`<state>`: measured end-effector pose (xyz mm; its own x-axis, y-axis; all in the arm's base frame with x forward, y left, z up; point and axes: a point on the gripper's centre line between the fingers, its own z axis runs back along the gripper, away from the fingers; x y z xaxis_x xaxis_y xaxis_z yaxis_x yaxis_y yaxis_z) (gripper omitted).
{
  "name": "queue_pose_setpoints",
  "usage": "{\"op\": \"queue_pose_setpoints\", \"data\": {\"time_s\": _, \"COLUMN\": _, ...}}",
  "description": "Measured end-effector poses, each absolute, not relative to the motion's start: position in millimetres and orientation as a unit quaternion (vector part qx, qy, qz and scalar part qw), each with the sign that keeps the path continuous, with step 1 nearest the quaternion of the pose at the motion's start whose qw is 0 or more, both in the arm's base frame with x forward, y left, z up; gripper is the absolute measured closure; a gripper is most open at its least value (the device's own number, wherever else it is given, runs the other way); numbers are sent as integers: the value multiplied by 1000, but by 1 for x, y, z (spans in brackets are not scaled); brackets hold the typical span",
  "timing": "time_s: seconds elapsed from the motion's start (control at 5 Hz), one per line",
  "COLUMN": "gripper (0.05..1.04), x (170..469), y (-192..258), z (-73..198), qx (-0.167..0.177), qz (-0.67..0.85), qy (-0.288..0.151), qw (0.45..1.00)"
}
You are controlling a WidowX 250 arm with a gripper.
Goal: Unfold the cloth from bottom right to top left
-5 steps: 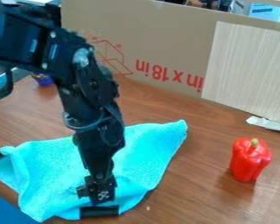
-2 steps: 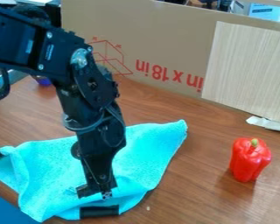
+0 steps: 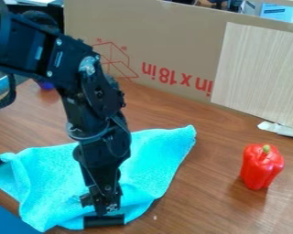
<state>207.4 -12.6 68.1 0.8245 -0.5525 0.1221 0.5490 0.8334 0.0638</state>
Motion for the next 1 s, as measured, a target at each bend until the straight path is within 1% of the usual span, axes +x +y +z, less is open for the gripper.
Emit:
{"op": "queue_pose_setpoints", "data": {"time_s": 0.2, "gripper": 76, "x": 207, "y": -11, "z": 65, "qx": 12, "qz": -287, "qy": -62, "qw": 956}}
{"op": "queue_pose_setpoints", "data": {"time_s": 0.4, "gripper": 137, "x": 211, "y": -9, "z": 58, "qx": 12, "qz": -280, "qy": -54, "qw": 958}}
{"op": "queue_pose_setpoints", "data": {"time_s": 0.6, "gripper": 392, "x": 212, "y": -6, "z": 55, "qx": 7, "qz": -271, "qy": -52, "qw": 961}}
{"op": "queue_pose_setpoints", "data": {"time_s": 0.8, "gripper": 715, "x": 212, "y": -6, "z": 58, "qx": -1, "qz": -269, "qy": -61, "qw": 961}}
{"op": "queue_pose_setpoints", "data": {"time_s": 1.0, "gripper": 905, "x": 211, "y": -5, "z": 65, "qx": -13, "qz": -272, "qy": -73, "qw": 960}}
